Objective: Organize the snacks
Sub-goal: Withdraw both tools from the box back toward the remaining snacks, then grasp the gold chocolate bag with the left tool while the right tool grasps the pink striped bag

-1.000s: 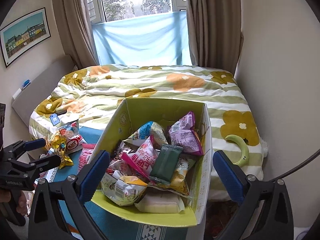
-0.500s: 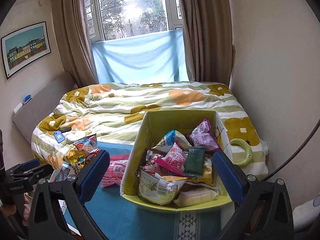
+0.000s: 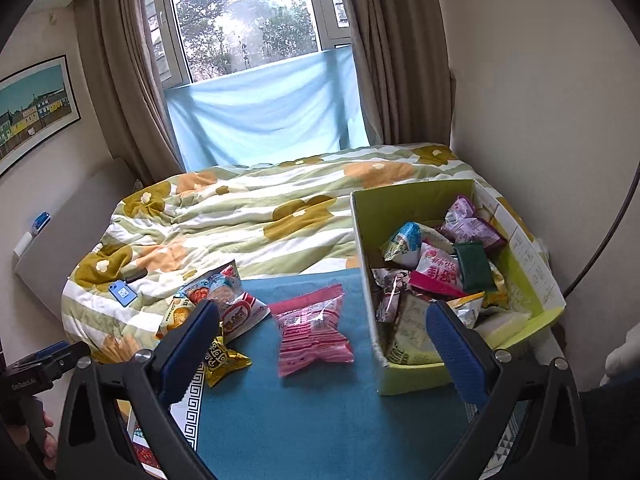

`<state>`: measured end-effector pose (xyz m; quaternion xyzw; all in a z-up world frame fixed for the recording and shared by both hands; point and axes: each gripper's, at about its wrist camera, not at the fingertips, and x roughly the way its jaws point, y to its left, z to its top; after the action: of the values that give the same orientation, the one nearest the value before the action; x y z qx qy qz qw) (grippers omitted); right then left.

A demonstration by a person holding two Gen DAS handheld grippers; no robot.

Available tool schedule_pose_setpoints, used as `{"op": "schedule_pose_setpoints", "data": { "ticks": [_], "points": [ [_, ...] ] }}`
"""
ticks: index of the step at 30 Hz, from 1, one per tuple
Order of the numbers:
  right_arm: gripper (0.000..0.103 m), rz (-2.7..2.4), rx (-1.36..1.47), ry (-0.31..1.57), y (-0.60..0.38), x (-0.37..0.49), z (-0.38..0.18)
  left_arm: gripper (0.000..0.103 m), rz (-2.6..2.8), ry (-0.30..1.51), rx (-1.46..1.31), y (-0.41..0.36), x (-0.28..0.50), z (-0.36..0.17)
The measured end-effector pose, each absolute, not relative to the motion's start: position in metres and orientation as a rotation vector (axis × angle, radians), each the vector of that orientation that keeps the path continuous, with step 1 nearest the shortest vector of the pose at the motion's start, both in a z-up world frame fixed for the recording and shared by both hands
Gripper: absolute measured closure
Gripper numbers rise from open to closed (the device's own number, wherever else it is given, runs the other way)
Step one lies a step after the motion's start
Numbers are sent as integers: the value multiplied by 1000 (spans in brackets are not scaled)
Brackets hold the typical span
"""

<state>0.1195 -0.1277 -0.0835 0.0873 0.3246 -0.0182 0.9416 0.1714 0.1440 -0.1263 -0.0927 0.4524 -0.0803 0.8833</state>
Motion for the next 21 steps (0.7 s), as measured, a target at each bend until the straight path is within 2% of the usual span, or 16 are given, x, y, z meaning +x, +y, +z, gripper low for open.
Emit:
{"op": "schedule_pose_setpoints", "data": {
  "ticks": [15, 17, 21],
  "points": [
    [0, -20, 144, 747, -75, 173, -187, 1, -202, 995, -237, 86, 245, -238],
    [0, -5, 144, 765, -74, 185, -196, 6, -178, 996, -223, 77, 255, -247],
    [0, 7, 107, 804, -72, 212, -212, 7, -131, 1008, -262, 73, 274, -264]
  ]
}}
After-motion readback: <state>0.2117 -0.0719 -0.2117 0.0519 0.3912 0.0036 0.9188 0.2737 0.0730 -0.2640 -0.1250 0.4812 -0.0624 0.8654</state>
